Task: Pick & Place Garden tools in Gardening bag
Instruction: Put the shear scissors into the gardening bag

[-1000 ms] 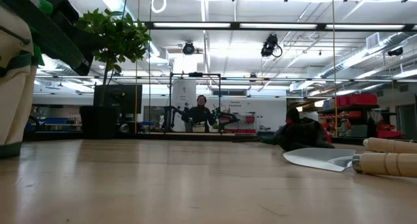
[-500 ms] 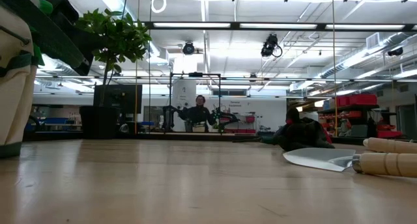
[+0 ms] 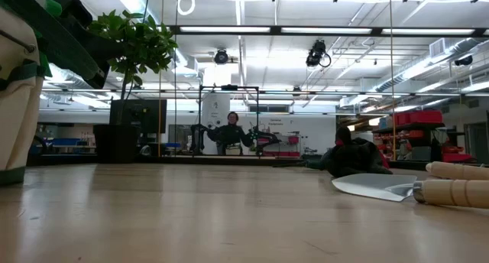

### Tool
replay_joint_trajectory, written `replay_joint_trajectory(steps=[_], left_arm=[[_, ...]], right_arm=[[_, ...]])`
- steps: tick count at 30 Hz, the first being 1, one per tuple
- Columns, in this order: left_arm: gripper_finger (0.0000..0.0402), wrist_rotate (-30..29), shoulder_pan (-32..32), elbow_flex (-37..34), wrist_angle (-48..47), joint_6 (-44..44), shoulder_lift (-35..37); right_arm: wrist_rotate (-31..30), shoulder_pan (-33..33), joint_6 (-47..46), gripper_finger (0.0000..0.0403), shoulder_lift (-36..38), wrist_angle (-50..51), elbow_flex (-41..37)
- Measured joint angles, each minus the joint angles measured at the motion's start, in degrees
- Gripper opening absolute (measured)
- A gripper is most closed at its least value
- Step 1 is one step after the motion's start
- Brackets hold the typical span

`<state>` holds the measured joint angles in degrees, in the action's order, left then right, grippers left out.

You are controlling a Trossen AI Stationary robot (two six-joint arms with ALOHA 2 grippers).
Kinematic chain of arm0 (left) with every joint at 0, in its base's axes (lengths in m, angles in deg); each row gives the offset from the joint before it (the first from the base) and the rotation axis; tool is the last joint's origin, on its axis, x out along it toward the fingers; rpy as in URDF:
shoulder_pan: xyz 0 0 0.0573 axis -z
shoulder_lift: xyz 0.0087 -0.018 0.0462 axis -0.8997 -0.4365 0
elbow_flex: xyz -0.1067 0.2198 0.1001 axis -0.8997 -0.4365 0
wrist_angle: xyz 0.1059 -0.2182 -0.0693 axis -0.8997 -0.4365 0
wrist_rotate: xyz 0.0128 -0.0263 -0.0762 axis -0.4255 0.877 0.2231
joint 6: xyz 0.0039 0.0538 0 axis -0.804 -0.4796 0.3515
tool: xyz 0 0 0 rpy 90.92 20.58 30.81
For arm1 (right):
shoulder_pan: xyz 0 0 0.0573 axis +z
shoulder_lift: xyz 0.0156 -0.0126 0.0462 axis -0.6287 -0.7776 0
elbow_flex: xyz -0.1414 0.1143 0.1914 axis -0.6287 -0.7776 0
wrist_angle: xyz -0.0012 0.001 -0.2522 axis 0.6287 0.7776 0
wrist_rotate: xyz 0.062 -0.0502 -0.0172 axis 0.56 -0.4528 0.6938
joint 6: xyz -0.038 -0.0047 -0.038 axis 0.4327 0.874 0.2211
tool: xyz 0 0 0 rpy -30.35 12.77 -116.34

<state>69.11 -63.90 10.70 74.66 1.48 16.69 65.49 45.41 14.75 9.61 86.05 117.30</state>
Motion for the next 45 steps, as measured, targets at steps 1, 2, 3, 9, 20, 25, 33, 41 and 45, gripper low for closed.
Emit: replay_joint_trajectory(steps=[1, 2, 3, 9, 20, 25, 33, 41, 45], left_arm=[[0.0012, 0.00, 0.01, 0.00, 0.00, -0.02, -0.01], [0.0010, 0.00, -0.01, 0.00, 0.00, -0.04, -0.01], [0.0009, 0.00, 0.00, 0.00, 0.00, 0.00, -0.01], [0.0008, 0.00, 0.01, 0.00, 0.00, 0.00, -0.01], [0.0008, 0.00, 0.00, 0.00, 0.00, 0.02, 0.00], [0.0007, 0.00, -0.01, 0.00, 0.02, 0.02, 0.01], [0.0018, -0.02, -0.01, 0.00, 0.02, 0.02, -0.01], [0.0007, 0.00, -0.01, 0.00, 0.02, 0.02, 0.01], [0.0012, 0.00, 0.00, 0.00, 0.02, 0.01, -0.01]], right_arm=[[0.00, 0.00, 0.00, 0.0011, -0.16, 0.03, 0.00], [-0.03, 0.00, 0.01, 0.0011, -0.38, 0.12, 0.00], [-0.39, 0.00, 0.02, 0.0011, -0.55, 0.37, 0.00], [-5.80, 0.00, -0.24, 0.0011, -0.87, 5.05, -0.02], [-11.83, 0.00, -5.31, 0.0039, -0.49, 14.30, -0.02], [-13.96, -0.01, -7.57, 0.0081, -1.42, 15.32, -0.02], [-14.94, -2.85, -7.35, 0.0167, -5.31, 16.25, 2.16], [-9.91, -7.94, -3.95, 0.0194, -10.17, 20.06, 8.36], [-6.57, -11.28, -1.62, 0.0187, -13.25, 23.64, 12.91]])
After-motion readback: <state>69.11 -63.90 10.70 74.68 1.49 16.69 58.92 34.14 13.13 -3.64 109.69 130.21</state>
